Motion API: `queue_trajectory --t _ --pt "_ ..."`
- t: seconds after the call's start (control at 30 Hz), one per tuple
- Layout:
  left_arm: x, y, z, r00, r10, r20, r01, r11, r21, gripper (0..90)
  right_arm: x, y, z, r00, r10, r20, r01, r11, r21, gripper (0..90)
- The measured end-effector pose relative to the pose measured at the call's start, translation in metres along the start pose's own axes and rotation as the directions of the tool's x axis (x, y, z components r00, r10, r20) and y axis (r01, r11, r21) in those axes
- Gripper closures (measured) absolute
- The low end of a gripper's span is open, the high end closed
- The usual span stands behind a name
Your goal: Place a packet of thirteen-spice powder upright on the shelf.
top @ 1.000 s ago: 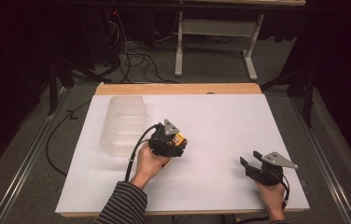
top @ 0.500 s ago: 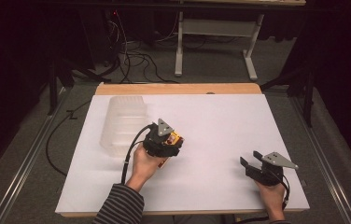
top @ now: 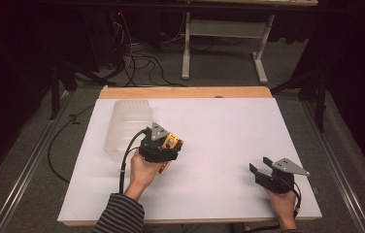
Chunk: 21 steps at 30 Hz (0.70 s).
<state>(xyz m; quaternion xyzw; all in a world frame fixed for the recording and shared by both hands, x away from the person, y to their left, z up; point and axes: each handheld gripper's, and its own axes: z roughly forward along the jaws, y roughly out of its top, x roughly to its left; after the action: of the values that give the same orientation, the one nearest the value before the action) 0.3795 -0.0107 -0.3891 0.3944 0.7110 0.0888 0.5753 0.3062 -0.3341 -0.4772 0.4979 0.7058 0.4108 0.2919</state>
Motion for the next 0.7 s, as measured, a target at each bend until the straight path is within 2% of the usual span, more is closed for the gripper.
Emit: queue_trajectory --t 0.03,0.13,0.3,0.33,0.37,0.4,0.47,0.53,0.6,0.63,0.7 --pt "0.001 0.002 -0.001 1.0 0.006 0.003 -0.006 1.0 -0.007 33.1 0.0 0.0 0.0 1.0 0.001 0.0 -0.001 1.0 0.0 37.7" --pt "0.002 0.007 -0.002 0.9998 -0.015 -0.01 0.015 0.9998 -0.015 33.1 0.0 0.0 0.0 1.0 0.003 0.001 -0.003 1.0 -0.005 37.8" --pt "0.003 0.014 -0.005 0.9999 -0.012 -0.001 0.012 0.9993 -0.035 33.1 0.0 0.0 0.0 1.0 0.001 0.0 -0.001 1.0 -0.003 37.7" --pt "0.002 0.017 -0.008 0.9992 -0.039 -0.008 0.039 0.9982 -0.045 33.1 0.0 0.0 0.0 1.0 0.001 0.001 -0.001 1.0 -0.004 37.7" --pt "0.003 0.019 -0.009 0.9997 -0.023 -0.001 0.023 0.9986 -0.048 33.1 0.0 0.0 0.0 1.0 0.001 0.003 -0.001 1.0 -0.005 37.8" --pt "0.002 0.021 -0.009 0.9989 -0.045 -0.006 0.045 0.9976 -0.053 33.1 0.0 0.0 0.0 1.0 0.001 0.003 -0.001 1.0 -0.005 37.8" --pt "0.004 0.026 -0.01 0.9999 -0.01 0.004 0.01 0.998 -0.063 33.1 0.0 0.0 0.0 1.0 0.0 0.004 0.0 1.0 -0.004 37.8" --pt "0.005 0.029 -0.011 0.9999 -0.014 0.008 0.014 0.9969 -0.077 33.1 0.0 0.0 0.0 1.0 0.0 0.004 0.0 1.0 -0.002 37.8" --pt "0.005 0.032 -0.011 0.9997 -0.023 0.009 0.024 0.996 -0.086 33.1 0.0 0.0 0.0 1.0 -0.002 0.005 0.002 1.0 -0.002 37.8" --pt "0.005 0.039 -0.011 0.9981 -0.06 0.009 0.061 0.995 -0.08 33.1 0.0 0.0 0.0 1.0 0.0 0.005 0.0 1.0 -0.003 37.7" --pt "0.004 0.042 -0.011 0.9974 -0.072 0.013 0.072 0.994 -0.082 33.1 0.0 0.0 0.0 1.0 -0.002 0.006 0.002 1.0 -0.003 37.7"
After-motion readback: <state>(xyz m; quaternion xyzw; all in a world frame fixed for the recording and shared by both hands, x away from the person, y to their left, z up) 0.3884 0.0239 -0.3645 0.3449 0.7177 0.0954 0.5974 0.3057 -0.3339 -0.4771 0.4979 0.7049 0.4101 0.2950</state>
